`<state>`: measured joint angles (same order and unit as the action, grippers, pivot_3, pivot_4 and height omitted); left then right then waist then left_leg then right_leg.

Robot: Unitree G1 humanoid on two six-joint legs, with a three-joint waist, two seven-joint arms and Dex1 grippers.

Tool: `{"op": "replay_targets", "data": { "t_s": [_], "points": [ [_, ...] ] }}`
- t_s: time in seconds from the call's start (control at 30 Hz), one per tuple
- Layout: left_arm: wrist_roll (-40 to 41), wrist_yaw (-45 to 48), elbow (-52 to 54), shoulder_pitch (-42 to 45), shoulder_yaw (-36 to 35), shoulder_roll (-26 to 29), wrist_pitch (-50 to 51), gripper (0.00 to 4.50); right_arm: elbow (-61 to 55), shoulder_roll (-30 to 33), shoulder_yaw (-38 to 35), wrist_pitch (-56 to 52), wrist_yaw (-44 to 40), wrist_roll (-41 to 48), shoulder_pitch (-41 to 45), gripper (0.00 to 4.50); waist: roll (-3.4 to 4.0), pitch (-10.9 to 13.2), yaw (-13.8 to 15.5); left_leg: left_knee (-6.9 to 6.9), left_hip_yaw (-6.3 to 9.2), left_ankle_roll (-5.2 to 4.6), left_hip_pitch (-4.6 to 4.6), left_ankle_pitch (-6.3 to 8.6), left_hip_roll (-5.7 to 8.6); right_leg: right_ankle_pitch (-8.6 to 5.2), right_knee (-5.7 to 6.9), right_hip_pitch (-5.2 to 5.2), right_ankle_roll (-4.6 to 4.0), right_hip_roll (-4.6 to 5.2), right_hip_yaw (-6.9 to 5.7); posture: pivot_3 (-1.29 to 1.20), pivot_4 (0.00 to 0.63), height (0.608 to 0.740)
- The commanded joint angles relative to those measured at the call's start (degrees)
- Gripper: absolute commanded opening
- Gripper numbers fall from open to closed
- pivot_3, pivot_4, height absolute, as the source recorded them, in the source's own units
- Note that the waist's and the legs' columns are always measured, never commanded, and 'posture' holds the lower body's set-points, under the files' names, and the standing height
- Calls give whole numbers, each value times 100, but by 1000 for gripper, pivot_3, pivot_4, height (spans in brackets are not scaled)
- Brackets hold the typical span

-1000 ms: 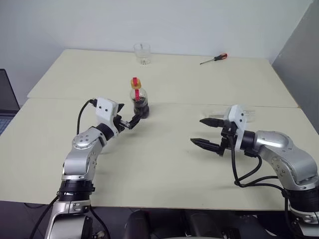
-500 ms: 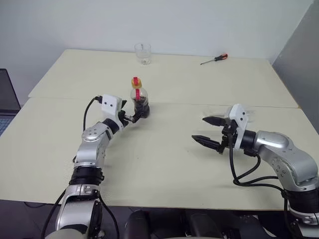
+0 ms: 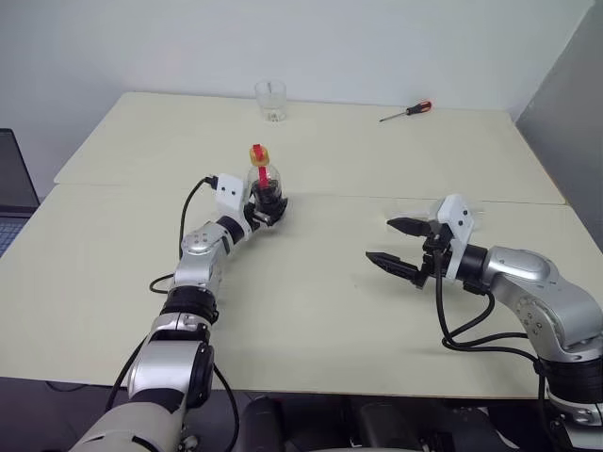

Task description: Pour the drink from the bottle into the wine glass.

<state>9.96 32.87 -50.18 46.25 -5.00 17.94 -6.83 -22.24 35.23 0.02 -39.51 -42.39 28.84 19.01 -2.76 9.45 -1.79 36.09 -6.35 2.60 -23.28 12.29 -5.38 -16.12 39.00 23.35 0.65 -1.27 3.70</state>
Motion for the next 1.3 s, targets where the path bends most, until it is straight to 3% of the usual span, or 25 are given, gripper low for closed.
{"op": "replay_targets", "data": {
  "t_s": [0.03,0.23,0.33,0.43,0.57,0.7,0.87,0.93,1.03,1.3],
  "points": [
    [-119,21,-260,337,-4,-27,-294,4485,-109,43,-173,53,28,50,50,4500,0,0,0,0,0,0,0,0,0,0,0,0,0,0,0,0,150,740],
    [-196,61,-728,668,-40,-98,-532,4485,-104,51,-181,59,82,12,44,4500,0,0,1,1,2,0,-5,0,0,0,0,3,0,0,-5,0,150,740],
    [-157,87,-748,685,-98,-130,-623,3912,-116,43,-173,56,131,-20,52,4500,0,0,0,1,1,1,-6,-1,1,0,0,3,0,0,-4,0,150,740],
    [-149,105,-679,642,-121,-143,-662,3052,-78,-47,-206,-38,318,-13,221,4500,0,0,-1,1,1,1,-7,-1,0,0,0,6,0,0,-5,0,150,740],
    [-90,199,-341,410,-138,-149,-632,2534,111,-196,-43,-413,999,-375,752,4500,0,0,-20,2,-3,2,-11,-2,-1,1,8,17,-1,-1,0,0,150,740],
    [-162,201,1118,-227,191,-303,-43,2442,-34,-1025,-429,-822,1541,306,1355,4500,2,0,-27,0,-5,5,-14,-3,-8,1,5,21,-2,-1,1,0,150,740],
    [-280,-413,3904,-1183,727,-692,1499,2368,-202,-1478,-19,-2027,2562,-47,2293,4500,6,-2,18,13,-2,30,-74,-18,-11,1,19,71,-4,8,2,0,150,740],
    [-326,-598,4560,-1398,872,-800,1932,2329,-315,-1663,3,-2295,2791,-41,2507,4500,6,-1,29,38,3,31,-106,-18,-17,0,30,91,-3,29,7,0,150,740],
    [-409,-823,4969,-1546,1093,-1010,2297,2206,-593,-2095,-126,-2674,3046,173,2785,4500,8,-2,26,77,12,29,-130,-17,-10,0,49,103,-2,29,2,0,150,740],
    [-579,-898,4804,-1358,1298,-1073,2336,2191,-722,-2091,76,-2925,2942,209,2832,4500,8,-3,-1,91,31,-14,-119,-16,7,2,92,100,1,16,-2,0,150,740]
  ]
}}
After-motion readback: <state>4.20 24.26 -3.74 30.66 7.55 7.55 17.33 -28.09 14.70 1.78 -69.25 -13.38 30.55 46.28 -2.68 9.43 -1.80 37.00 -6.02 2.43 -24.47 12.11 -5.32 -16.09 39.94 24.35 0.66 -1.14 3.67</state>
